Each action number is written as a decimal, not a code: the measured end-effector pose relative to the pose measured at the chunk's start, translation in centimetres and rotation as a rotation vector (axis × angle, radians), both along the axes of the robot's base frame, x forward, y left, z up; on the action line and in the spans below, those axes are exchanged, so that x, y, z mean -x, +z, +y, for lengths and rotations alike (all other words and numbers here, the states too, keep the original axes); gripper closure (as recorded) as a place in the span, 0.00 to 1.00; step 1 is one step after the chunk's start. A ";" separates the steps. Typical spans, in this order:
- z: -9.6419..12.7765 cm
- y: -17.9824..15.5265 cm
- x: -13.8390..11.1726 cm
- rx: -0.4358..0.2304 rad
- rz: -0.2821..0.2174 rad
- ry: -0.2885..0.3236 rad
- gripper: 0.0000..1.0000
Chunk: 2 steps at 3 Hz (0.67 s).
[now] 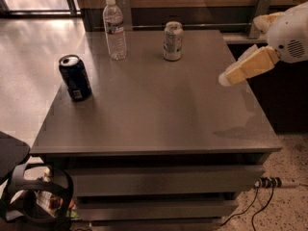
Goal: Move 7up can near pepsi can
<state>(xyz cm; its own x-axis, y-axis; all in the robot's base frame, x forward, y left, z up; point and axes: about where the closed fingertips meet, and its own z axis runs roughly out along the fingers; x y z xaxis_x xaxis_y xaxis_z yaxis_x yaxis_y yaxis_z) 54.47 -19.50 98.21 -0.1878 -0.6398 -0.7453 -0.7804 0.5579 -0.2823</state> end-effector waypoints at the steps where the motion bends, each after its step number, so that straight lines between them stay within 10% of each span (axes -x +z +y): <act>1: 1.2 0.0 -7.2 -0.166 -0.137 -0.034 0.00; 2: 1.6 -0.3 -10.9 -0.231 -0.185 -0.075 0.00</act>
Offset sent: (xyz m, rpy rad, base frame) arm 0.1472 0.0145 -0.0057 0.2971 -0.2310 -0.1159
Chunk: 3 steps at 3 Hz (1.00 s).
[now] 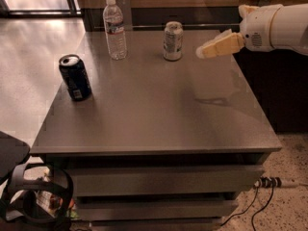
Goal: Move 7up can near pepsi can
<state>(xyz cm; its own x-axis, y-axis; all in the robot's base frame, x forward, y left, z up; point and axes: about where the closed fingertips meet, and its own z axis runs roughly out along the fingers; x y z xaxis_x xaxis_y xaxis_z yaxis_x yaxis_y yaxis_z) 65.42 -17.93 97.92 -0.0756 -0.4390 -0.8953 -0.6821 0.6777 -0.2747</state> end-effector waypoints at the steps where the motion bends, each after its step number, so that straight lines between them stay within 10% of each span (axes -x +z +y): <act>1: 0.0 0.0 0.0 -0.001 0.000 0.000 0.00; 3: 0.5 -1.2 -5.7 -0.072 -0.037 0.031 0.00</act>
Offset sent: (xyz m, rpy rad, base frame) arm 0.0703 0.0006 -0.0122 0.0817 -0.0537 0.0257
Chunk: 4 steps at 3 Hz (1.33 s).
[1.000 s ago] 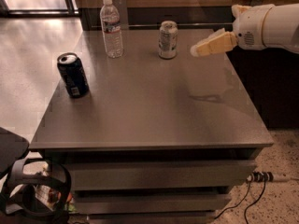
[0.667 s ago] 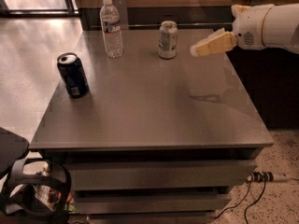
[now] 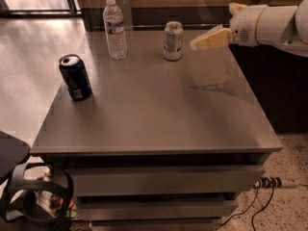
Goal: Move 7up can near pepsi can
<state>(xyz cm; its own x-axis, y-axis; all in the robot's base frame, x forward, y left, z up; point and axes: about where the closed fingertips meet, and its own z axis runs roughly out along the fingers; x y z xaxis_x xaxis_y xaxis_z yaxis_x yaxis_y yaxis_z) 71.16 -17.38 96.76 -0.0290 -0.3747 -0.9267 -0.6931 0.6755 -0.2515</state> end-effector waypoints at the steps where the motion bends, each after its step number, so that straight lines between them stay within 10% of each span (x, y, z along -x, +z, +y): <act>1: 0.8 -1.0 -3.3 -0.050 -0.008 0.032 0.00; 4: 5.0 -4.4 -8.3 -0.177 0.013 0.119 0.00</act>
Offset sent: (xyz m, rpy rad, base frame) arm 0.0698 0.0205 -0.0190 0.1092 -0.0175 0.0802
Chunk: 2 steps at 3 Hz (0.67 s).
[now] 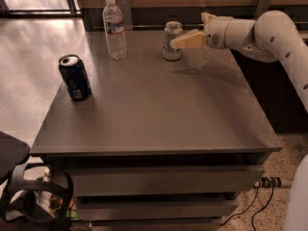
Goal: Move 7up can near pepsi can
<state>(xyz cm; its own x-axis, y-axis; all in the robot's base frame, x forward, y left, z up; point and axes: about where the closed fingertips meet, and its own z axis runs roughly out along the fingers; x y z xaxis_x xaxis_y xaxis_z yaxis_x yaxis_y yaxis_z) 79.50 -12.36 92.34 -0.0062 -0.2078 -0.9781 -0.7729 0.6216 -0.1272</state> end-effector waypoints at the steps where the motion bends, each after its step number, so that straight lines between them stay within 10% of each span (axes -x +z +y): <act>1: 1.0 -1.9 -1.0 -0.056 0.020 0.016 0.00; 2: 2.2 -3.1 -1.8 -0.099 0.031 0.040 0.00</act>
Offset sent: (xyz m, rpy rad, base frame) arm 0.0272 0.0294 -0.0437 0.1523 0.0394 0.0598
